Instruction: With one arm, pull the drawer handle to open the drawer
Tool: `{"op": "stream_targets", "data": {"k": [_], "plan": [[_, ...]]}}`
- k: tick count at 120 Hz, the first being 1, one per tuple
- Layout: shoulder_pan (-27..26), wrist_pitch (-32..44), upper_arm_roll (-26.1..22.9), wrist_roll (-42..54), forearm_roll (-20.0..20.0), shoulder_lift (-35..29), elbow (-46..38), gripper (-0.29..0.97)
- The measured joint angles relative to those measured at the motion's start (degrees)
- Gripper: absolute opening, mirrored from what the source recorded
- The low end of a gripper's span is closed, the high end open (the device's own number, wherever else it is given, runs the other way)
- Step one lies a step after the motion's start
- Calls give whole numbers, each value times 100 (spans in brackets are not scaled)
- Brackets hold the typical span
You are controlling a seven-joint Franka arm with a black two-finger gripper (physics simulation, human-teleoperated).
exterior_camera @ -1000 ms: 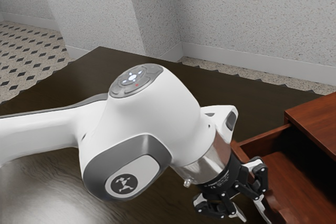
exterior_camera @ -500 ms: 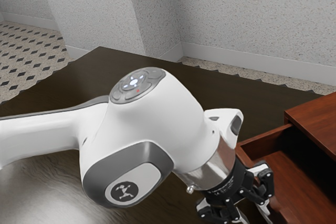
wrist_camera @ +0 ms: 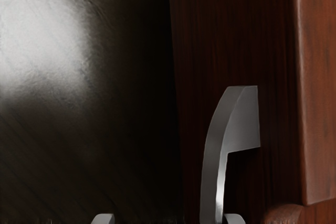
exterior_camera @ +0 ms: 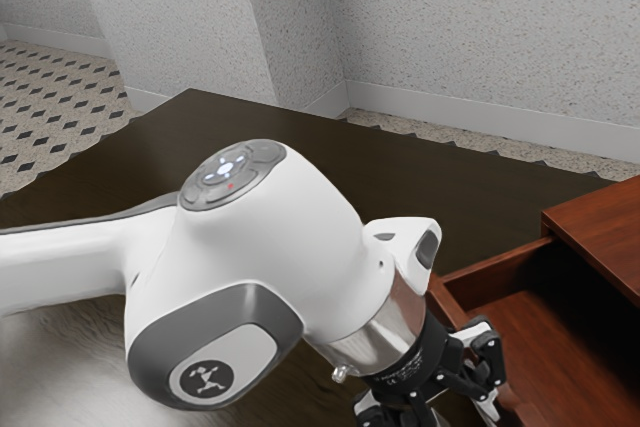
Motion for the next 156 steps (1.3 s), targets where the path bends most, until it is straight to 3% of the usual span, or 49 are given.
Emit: {"op": "stream_targets", "data": {"k": [127, 156], "plan": [[3, 13, 1, -140, 72, -469, -476, 21], [0, 9, 1, -131, 468, -464, -386, 26]]}}
